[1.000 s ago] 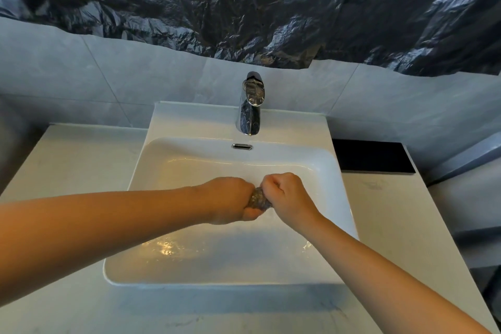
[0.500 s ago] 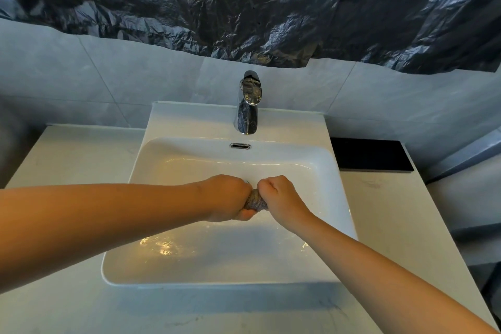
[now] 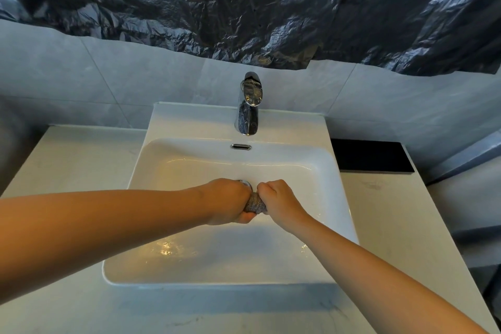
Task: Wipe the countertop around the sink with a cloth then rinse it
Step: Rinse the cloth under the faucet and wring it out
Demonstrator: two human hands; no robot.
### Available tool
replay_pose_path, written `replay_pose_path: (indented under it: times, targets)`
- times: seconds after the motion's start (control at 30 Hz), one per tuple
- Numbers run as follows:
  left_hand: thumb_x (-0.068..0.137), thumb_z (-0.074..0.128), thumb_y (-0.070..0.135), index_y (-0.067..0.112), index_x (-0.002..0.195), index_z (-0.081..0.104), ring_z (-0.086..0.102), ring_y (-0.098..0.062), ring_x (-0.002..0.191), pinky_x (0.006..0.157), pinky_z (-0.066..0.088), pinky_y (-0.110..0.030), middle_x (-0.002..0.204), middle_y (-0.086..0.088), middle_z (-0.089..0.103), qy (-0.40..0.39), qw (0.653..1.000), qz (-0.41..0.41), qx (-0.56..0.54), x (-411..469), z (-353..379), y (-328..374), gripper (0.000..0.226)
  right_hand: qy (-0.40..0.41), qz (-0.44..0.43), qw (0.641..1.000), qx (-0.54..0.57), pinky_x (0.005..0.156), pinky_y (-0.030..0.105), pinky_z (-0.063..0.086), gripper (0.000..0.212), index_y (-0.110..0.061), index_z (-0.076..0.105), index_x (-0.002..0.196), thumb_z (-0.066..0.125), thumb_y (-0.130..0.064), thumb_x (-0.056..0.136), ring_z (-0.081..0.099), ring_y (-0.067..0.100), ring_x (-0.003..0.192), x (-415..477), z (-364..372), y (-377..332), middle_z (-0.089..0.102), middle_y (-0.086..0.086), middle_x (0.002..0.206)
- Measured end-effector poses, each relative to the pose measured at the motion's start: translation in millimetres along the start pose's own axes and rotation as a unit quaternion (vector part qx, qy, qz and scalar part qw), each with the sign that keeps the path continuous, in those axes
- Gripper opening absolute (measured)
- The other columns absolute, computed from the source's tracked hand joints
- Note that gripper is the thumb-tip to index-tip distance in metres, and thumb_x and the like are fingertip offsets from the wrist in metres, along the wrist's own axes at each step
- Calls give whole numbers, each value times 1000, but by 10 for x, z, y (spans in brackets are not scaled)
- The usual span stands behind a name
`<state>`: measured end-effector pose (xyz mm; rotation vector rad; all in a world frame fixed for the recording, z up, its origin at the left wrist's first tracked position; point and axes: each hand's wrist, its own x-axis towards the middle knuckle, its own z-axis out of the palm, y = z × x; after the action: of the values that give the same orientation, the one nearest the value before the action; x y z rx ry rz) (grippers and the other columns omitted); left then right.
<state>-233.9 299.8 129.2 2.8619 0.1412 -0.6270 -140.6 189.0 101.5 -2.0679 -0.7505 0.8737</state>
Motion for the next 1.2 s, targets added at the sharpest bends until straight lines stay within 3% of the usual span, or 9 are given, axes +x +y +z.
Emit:
replay_pose_path:
  times: [0.27, 0.4, 0.5, 0.57, 0.73, 0.87, 1.0, 1.07, 1.2]
  targets:
    - [95, 43, 41, 12, 95, 55, 45, -16, 66, 63, 35, -25, 63, 4, 33, 4, 1000, -9, 14, 50, 26, 80, 32, -23, 52, 998, -11, 55, 30, 30, 40, -13, 39, 50, 41, -15, 90, 37, 18, 51, 31, -83, 31, 41, 4, 51]
    - [95, 44, 42, 11, 88, 52, 45, -17, 65, 58, 35, -25, 65, 4, 35, 2, 999, -37, -17, 60, 29, 156, 32, -51, 25, 998, -32, 56, 30, 35, 36, -16, 42, 57, 38, -19, 93, 39, 17, 57, -19, -183, 48, 41, 2, 58]
    - [94, 48, 43, 14, 88, 48, 42, -11, 61, 54, 33, -23, 70, 7, 38, 20, 992, -66, -103, -3, -16, 176, 30, -30, -63, 997, -38, 58, 32, 32, 35, -7, 45, 59, 39, -18, 92, 37, 16, 60, -66, -267, 37, 41, 8, 60]
    - [90, 54, 47, 24, 82, 45, 46, -8, 62, 55, 38, -22, 74, 6, 47, 26, 970, -96, -223, -73, -19, 181, 25, -29, -101, 994, -37, 58, 30, 37, 34, -3, 57, 73, 40, -22, 95, 44, 16, 64, -97, -331, 38, 51, 15, 69]
    - [82, 66, 49, 23, 92, 52, 54, -8, 55, 51, 49, -17, 79, -2, 58, 56, 886, -163, -431, -277, 145, 255, 31, -50, -33, 992, 107, 70, 28, 59, 22, -19, 63, 94, 51, -37, 95, 66, 16, 84, -214, -442, 46, 65, 3, 92]
    - [79, 69, 48, 33, 86, 45, 58, -9, 63, 54, 51, -18, 87, 5, 56, 120, 893, -157, -404, -452, 208, 363, 29, -90, 95, 974, 184, 71, 28, 59, 46, -7, 69, 93, 58, -51, 86, 70, 21, 78, -373, -487, 15, 73, 11, 88]
    - [78, 72, 45, 31, 86, 47, 58, -8, 61, 54, 50, -20, 84, 2, 58, 148, 883, -118, -430, -588, 199, 406, 29, -53, 63, 954, 290, 74, 25, 57, 23, -3, 69, 95, 65, -25, 88, 69, 18, 79, -537, -469, -49, 73, 12, 89]
    - [78, 73, 41, 20, 87, 52, 56, -6, 56, 57, 51, -20, 75, 0, 57, 119, 847, -96, -509, -670, 162, 340, 30, -25, 27, 940, 339, 80, 27, 56, 17, -6, 68, 102, 63, -15, 89, 69, 18, 88, -606, -463, -78, 73, 8, 93]
    - [76, 67, 56, 8, 96, 54, 48, -12, 61, 61, 49, -27, 73, -5, 51, 26, 726, -33, -686, -823, 130, 157, 53, -17, -6, 910, 415, 84, 32, 55, 21, -6, 63, 112, 54, -8, 93, 66, 19, 94, -765, -411, -178, 71, 6, 100]
